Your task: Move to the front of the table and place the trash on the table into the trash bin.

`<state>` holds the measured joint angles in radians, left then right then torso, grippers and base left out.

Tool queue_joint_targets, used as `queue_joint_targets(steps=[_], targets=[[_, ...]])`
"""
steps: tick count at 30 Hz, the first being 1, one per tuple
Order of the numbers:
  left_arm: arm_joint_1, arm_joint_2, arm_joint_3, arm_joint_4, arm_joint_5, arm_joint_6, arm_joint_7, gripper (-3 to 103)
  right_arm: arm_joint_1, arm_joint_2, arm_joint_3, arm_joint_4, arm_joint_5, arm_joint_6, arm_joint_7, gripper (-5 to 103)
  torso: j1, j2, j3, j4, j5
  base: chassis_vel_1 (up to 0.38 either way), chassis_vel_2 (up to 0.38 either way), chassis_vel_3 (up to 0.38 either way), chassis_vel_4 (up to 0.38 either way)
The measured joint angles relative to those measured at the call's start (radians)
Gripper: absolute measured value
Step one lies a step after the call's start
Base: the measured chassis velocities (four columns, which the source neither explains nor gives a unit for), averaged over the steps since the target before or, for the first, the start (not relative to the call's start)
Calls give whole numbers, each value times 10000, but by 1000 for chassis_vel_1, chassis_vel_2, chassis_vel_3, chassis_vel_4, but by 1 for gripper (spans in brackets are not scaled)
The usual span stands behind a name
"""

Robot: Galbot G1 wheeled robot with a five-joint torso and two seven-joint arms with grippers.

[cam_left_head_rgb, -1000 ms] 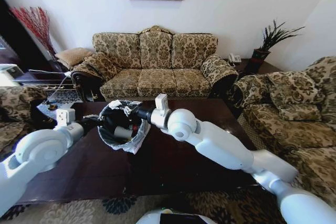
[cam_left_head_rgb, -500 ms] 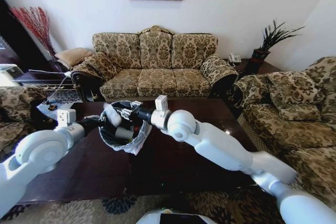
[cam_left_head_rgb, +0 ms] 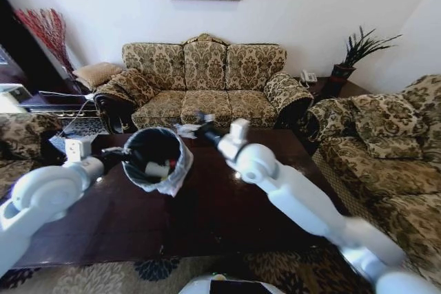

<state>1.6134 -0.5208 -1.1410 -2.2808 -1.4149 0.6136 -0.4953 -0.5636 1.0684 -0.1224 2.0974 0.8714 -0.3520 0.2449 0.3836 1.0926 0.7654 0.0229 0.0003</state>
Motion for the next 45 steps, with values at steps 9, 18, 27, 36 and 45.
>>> queue_joint_targets(steps=[9,18,27,36,45], targets=[[476,-1757,-959,-618,465,-42,4,1,-3119,-746,2817,1252,-170,58,-238,100,-3,1,-2,3,-2,11,-13,-13,8],[1202,-2718,-2084,-950,1003,-159,214,1,-4266,-403,3616,1575,-346,155,-389,100,1,0,0,-1,-4,115,-120,-147,132],[1900,-3581,-3409,-1302,1738,-462,466,1,-4372,-39,3517,1255,-716,381,-510,100,-7,2,-2,-4,4,261,-283,-278,271],[2395,-4248,-5066,-1331,1474,-804,141,1,-4667,304,3309,853,-1371,912,-579,100,-18,8,-8,7,3,248,-247,-251,248],[2341,-5799,-6274,-830,1750,-1625,-765,1,-4790,544,3369,470,-1590,1046,-769,100,16,-6,6,-3,7,12,1,2,-10]])
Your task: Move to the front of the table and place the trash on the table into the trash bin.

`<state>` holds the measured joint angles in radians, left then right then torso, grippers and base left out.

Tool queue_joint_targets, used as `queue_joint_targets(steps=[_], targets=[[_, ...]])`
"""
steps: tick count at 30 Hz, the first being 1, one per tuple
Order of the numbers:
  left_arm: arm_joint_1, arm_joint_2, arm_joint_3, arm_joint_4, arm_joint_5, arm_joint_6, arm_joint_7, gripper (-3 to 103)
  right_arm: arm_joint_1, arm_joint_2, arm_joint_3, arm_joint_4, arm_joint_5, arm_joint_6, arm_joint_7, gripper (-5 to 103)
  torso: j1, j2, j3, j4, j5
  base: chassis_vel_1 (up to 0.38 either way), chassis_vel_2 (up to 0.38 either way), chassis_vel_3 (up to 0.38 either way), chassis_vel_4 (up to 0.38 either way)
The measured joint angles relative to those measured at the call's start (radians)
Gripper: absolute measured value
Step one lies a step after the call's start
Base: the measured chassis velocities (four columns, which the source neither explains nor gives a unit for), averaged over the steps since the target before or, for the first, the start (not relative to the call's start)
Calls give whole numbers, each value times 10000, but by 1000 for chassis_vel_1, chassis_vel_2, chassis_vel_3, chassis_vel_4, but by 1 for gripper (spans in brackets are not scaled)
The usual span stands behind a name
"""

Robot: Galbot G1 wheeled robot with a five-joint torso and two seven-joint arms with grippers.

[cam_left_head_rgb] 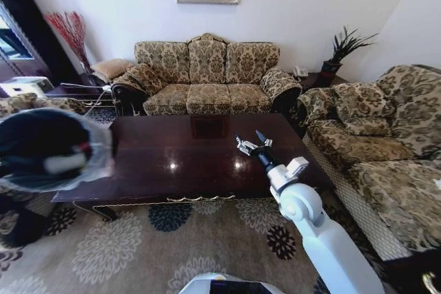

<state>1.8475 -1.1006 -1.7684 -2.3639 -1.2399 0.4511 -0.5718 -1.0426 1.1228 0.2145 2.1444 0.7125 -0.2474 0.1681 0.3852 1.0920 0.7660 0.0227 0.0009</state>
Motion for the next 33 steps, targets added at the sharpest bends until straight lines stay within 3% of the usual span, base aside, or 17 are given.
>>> queue_joint_targets(steps=[2,5,7,10,13,17,20,27,30,33], targets=[[16,-685,-138,287,76,-303,-202,1,2,56,-22,-100,-40,21,-14,100,-3,0,-1,1,-12,-63,29,51,-51],[23,-1050,-240,513,97,-478,-364,1,1,74,-42,-155,-51,45,-19,100,-10,0,-3,4,-15,-21,4,9,-17],[39,-1458,-376,1182,360,-931,-433,1,0,100,-46,-217,-53,73,-26,100,-26,7,-10,8,-9,0,0,0,0],[-32,-1616,-327,2034,655,-1238,-456,1,0,140,-44,-253,-53,87,-31,100,-28,9,-11,9,1,0,0,0,0],[-108,-1740,51,2980,1144,-1541,-427,1,-12,170,-37,-268,-53,92,-34,100,-25,8,-9,10,-16,0,0,0,0],[-329,-1866,932,4284,2038,-2029,-270,1,-119,180,20,-273,-73,159,-67,100,-15,6,-6,2,-15,0,0,0,0],[-677,-1922,2006,5985,2902,-2504,-81,1,-279,137,151,-278,-95,324,-71,100,-17,6,-7,0,-7,0,0,0,0],[-1261,-1908,3475,8385,3275,-2709,100,1,-328,-17,276,-300,-53,514,-70,100,-19,6,-7,5,-14,0,0,0,0],[-1720,-1723,4161,10079,3381,-2860,439,1,-346,-116,298,-328,-33,677,-14,100,-18,6,-6,4,-10,0,0,0,0],[-1918,-1547,4468,10865,3325,-2850,800,1,-495,-184,351,-331,-43,791,-6,100,-18,6,-6,9,-8,0,0,0,0]])
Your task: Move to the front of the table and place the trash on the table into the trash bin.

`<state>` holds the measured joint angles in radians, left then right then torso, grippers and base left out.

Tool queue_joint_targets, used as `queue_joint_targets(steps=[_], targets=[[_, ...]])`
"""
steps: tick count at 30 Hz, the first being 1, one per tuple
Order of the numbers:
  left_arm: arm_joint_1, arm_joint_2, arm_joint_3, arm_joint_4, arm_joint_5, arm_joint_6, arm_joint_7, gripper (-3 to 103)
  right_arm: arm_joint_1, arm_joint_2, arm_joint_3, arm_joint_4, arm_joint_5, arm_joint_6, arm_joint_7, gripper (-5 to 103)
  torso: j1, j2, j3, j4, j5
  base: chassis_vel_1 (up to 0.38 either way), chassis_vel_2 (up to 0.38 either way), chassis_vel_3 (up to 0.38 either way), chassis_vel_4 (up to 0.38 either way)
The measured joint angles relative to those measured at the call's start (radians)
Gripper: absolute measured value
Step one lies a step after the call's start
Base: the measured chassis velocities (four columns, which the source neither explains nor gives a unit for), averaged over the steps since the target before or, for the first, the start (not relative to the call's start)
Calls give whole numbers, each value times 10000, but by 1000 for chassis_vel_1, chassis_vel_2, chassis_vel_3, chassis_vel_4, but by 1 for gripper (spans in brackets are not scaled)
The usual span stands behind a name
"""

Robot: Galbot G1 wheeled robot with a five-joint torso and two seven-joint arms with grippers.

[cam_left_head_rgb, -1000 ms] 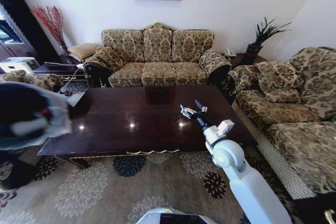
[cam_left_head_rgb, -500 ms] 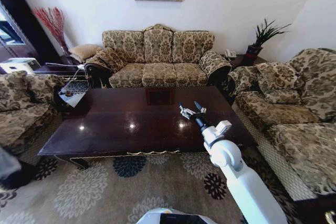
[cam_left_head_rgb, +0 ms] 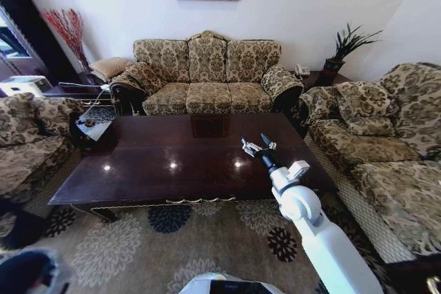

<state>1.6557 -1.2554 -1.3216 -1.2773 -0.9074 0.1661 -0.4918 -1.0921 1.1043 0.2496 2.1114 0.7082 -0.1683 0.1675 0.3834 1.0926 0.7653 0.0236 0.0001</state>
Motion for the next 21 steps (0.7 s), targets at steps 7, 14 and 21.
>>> queue_joint_targets(steps=[7,14,21], targets=[[-818,497,887,1432,-73,380,983,1,-501,-183,232,210,-1,430,-11,100,0,0,0,-6,-1,0,0,0,0],[-2039,952,1606,2856,-320,418,1160,1,-950,-493,792,553,159,544,-365,100,0,0,0,-7,-5,0,0,0,0],[-2750,849,1975,3491,-477,377,1233,1,-1378,-570,1282,780,200,542,-632,100,0,0,0,-7,-1,0,0,0,0]])
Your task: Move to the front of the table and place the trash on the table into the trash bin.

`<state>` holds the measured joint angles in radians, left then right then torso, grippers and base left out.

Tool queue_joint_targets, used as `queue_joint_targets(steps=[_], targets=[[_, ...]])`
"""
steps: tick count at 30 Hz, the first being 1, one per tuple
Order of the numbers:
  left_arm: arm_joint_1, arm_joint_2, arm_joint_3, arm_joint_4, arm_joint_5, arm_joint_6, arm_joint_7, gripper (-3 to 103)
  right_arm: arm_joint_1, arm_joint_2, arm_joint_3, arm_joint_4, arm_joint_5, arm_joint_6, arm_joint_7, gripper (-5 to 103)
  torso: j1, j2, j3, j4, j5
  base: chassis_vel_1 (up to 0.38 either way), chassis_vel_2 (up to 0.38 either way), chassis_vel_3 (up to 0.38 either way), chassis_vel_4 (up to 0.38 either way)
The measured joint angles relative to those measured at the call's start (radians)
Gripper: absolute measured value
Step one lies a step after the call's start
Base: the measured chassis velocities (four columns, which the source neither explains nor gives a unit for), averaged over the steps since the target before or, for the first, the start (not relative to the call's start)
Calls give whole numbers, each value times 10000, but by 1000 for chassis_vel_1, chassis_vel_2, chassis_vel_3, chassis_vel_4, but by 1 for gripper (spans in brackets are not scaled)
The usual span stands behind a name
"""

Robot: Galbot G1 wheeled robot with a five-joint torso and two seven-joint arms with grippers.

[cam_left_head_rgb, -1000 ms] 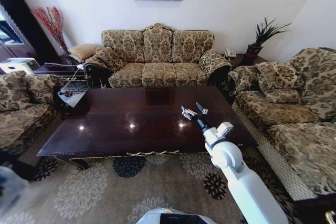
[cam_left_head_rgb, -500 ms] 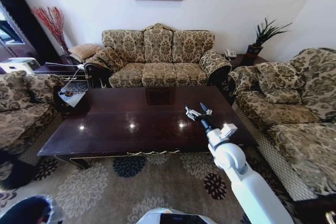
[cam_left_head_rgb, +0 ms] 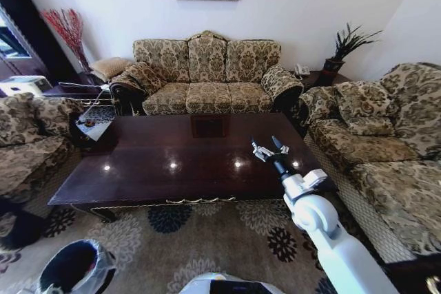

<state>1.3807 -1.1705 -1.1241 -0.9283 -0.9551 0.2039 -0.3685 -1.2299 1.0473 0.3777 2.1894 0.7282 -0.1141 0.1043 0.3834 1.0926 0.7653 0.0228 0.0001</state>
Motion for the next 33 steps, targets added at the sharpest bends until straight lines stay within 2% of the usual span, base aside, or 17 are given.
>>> queue_joint_targets(steps=[3,5,13,21,25,33], targets=[[-85,-173,92,5,37,-15,5,1,-196,1,161,112,-3,0,-44,100,0,0,0,1,-7,0,0,0,0],[-140,-214,148,112,98,-49,2,1,-345,4,304,168,-4,4,-53,100,0,0,0,6,2,0,0,0,0],[-151,-203,196,192,81,-79,100,1,-691,56,453,247,-80,99,-167,100,0,0,0,1,1,6,8,-10,-6],[-158,-256,185,191,-17,-75,96,1,-724,44,474,303,-87,201,-146,100,-1,0,0,6,-5,129,123,-116,-127],[-194,-257,157,342,-143,-68,95,1,-751,35,504,296,-58,589,34,100,0,0,-1,6,-1,83,128,-64,-68],[-349,-423,25,839,-435,29,76,1,-824,-42,653,349,-4,679,-39,100,0,0,0,0,3,0,0,0,0]])
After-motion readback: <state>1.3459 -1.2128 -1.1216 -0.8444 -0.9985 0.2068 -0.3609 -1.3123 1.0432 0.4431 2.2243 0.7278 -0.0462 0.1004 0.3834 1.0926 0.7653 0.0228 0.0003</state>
